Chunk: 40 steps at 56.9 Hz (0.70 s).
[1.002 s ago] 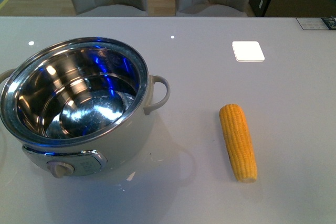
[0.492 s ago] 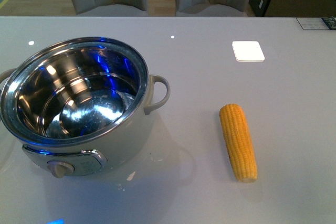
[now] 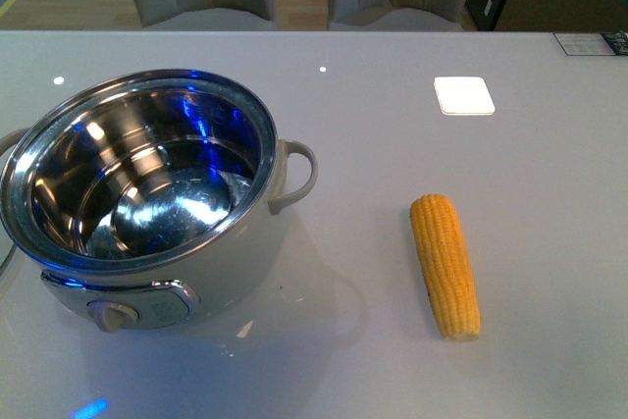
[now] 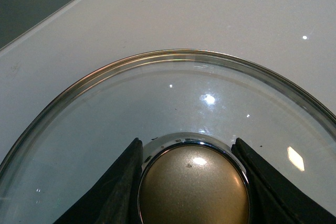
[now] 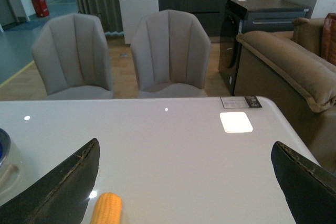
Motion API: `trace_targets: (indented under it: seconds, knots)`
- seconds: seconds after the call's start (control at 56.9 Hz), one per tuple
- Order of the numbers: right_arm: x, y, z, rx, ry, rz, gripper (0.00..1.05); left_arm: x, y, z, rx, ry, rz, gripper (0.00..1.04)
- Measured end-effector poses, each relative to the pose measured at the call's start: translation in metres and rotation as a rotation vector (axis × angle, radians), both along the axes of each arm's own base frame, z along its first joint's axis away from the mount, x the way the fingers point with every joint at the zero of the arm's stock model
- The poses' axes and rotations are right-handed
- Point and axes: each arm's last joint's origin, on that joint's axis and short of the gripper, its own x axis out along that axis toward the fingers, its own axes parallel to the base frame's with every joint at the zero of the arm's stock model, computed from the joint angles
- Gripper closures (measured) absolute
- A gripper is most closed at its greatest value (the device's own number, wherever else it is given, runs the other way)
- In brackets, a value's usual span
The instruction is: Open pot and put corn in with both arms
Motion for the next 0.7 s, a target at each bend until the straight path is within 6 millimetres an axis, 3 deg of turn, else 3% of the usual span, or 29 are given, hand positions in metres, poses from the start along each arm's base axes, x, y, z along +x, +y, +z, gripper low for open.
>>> trace_targets:
  seconds: [0.211, 0.299, 0.404, 0.51, 0.703]
  knots:
    - [0.000, 0.000, 0.000, 0.000, 0.000, 0.000, 0.09, 0.000, 0.000, 0.000, 0.001, -0.001, 0.000, 0.60]
    - [0.000, 0.000, 0.000, 0.000, 0.000, 0.000, 0.09, 0.000, 0.000, 0.000, -0.001, -0.003, 0.001, 0.48]
    - [0.000, 0.000, 0.000, 0.000, 0.000, 0.000, 0.09, 0.000, 0.001, 0.000, 0.000, -0.003, 0.003, 0.24]
    - [0.000, 0.000, 0.000, 0.000, 0.000, 0.000, 0.09, -0.002, 0.002, 0.007, 0.001, -0.006, 0.009, 0.08]
    - [0.000, 0.000, 0.000, 0.000, 0.000, 0.000, 0.09, -0.003, 0.006, 0.043, 0.016, -0.054, -0.002, 0.07]
